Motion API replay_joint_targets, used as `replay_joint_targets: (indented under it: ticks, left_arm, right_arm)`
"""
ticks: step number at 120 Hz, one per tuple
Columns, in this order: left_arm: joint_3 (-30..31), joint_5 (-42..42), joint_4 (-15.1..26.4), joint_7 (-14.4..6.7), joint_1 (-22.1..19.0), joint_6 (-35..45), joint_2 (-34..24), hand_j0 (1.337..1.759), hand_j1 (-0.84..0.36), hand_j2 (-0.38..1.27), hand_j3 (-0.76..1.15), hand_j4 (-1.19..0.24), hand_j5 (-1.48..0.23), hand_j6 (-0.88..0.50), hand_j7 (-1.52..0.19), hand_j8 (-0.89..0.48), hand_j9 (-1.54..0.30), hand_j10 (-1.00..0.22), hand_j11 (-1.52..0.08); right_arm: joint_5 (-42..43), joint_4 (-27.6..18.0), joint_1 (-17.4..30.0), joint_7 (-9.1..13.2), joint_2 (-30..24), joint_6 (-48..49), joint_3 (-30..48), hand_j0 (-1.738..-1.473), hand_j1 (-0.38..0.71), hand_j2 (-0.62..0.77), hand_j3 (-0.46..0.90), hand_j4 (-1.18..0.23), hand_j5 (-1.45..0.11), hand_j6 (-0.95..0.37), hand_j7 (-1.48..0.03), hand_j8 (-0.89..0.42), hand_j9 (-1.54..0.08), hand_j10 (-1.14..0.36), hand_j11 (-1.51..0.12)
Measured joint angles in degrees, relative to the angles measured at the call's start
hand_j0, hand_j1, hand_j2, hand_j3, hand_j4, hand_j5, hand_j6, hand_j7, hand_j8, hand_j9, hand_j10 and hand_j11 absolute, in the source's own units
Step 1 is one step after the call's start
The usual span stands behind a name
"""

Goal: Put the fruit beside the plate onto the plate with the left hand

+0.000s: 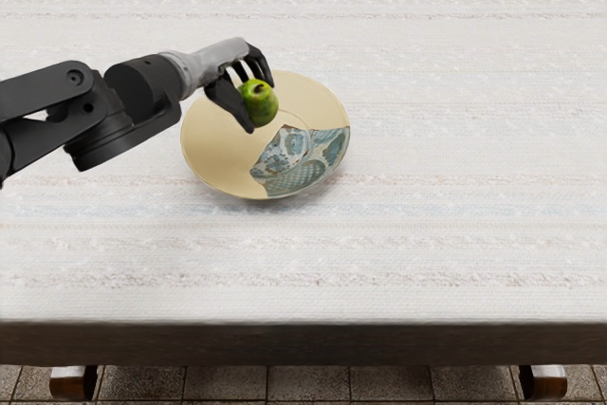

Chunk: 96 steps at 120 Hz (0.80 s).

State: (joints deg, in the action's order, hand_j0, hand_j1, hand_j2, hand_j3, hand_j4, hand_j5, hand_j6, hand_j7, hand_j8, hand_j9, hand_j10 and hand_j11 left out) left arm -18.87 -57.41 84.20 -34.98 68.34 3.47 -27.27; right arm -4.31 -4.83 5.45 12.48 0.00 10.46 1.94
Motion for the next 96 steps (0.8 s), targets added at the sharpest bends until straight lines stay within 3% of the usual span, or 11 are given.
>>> replay_joint_targets:
  ticks: [4, 9, 10, 14, 15, 18, 43, 67, 87, 96]
  left_arm:
    - [0.03, 0.05, -1.09, 0.01, -0.04, 0.05, 1.05, 1.654, -0.33, 0.57, 0.00, -0.52, -1.01, -0.33, -0.98, -0.35, -0.96, -0.59, -0.98]
    - [0.06, 0.06, -2.67, 0.00, -0.05, -0.08, 2.14, 1.653, -0.33, 0.57, 0.00, -0.53, -1.00, -0.29, -0.98, -0.35, -0.97, -0.60, -0.98]
    - [0.07, 0.05, -3.04, 0.00, -0.05, -0.08, 2.49, 1.653, -0.33, 0.57, 0.00, -0.53, -0.99, -0.34, -0.98, -0.35, -0.97, -0.60, -0.98]
    - [0.08, 0.07, -4.42, 0.01, -0.09, -0.37, 3.41, 1.653, -0.34, 0.58, 0.00, -0.53, -1.00, -0.29, -0.98, -0.35, -0.97, -0.60, -0.98]
    - [0.08, 0.06, -4.77, 0.01, -0.11, -0.34, 3.67, 1.653, -0.33, 0.58, 0.00, -0.53, -0.98, -0.34, -0.98, -0.35, -0.97, -0.60, -0.98]
    - [0.12, 0.06, -5.85, 0.01, -0.13, -0.56, 4.28, 1.653, -0.34, 0.58, 0.00, -0.53, -0.99, -0.29, -0.98, -0.35, -0.97, -0.61, -0.98]
    - [0.36, -0.12, -12.20, 0.00, -0.39, -0.86, 6.65, 1.655, -0.34, 0.57, 0.00, -0.53, -0.95, -0.32, -0.94, -0.36, -0.92, -0.62, -0.93]
    - [-1.02, -0.15, -13.64, -0.02, -0.40, 1.88, 7.77, 1.657, 0.02, 0.23, 0.00, -0.26, -0.44, -0.18, -0.43, -0.20, -0.42, -0.31, -0.43]
    - [-1.28, 0.58, -13.76, -0.02, -0.55, 2.41, 7.76, 1.658, 0.17, 0.11, 0.00, -0.15, -0.23, -0.11, -0.23, -0.12, -0.23, -0.17, -0.23]
    - [-1.32, 4.82, -13.35, -0.02, -1.09, 2.47, 6.83, 1.658, 0.21, 0.08, 0.00, -0.11, -0.17, -0.09, -0.17, -0.09, -0.17, -0.13, -0.17]
  right_arm:
    - [0.00, 0.00, 0.00, 0.00, 0.00, 0.00, 0.00, -1.658, -0.35, 0.00, 0.00, 0.00, 0.00, 0.00, 0.00, 0.00, 0.00, 0.00, 0.00]
    - [0.00, 0.01, 0.06, 0.00, 0.00, 0.00, 0.00, -1.658, -0.35, 0.00, 0.00, 0.00, 0.00, 0.00, 0.00, 0.00, 0.00, 0.00, 0.00]
    - [0.00, 0.01, 0.08, 0.00, 0.00, 0.00, 0.00, -1.658, -0.35, 0.00, 0.00, 0.00, 0.00, 0.00, 0.00, 0.00, 0.00, 0.00, 0.00]
    - [0.00, 0.00, 0.13, 0.00, 0.00, 0.00, 0.00, -1.658, -0.35, 0.00, 0.00, 0.00, 0.00, 0.00, 0.00, 0.00, 0.00, 0.00, 0.00]
    - [0.00, 0.00, 0.14, 0.00, 0.00, 0.00, 0.00, -1.658, -0.35, 0.00, 0.00, 0.00, 0.00, 0.00, 0.00, 0.00, 0.00, 0.00, 0.00]
    - [0.00, 0.00, 0.17, 0.00, 0.00, 0.00, 0.00, -1.658, -0.35, 0.00, 0.00, 0.00, 0.00, 0.00, 0.00, 0.00, 0.00, 0.00, 0.00]
    - [0.00, 0.03, 0.33, 0.00, 0.00, 0.00, 0.02, -1.658, -0.35, 0.00, 0.00, 0.00, 0.00, 0.00, 0.00, 0.00, 0.00, 0.00, 0.00]
    - [0.00, 0.04, 0.35, 0.00, 0.00, 0.00, 0.01, -1.658, -0.35, 0.00, 0.00, 0.00, 0.00, 0.00, 0.00, 0.00, 0.00, 0.00, 0.00]
    - [0.00, 0.03, 0.35, 0.00, 0.00, 0.00, 0.00, -1.658, -0.35, 0.00, 0.00, 0.00, 0.00, 0.00, 0.00, 0.00, 0.00, 0.00, 0.00]
    - [0.00, 0.01, 0.35, 0.00, 0.00, 0.00, 0.00, -1.658, -0.35, 0.00, 0.00, 0.00, 0.00, 0.00, 0.00, 0.00, 0.00, 0.00, 0.00]
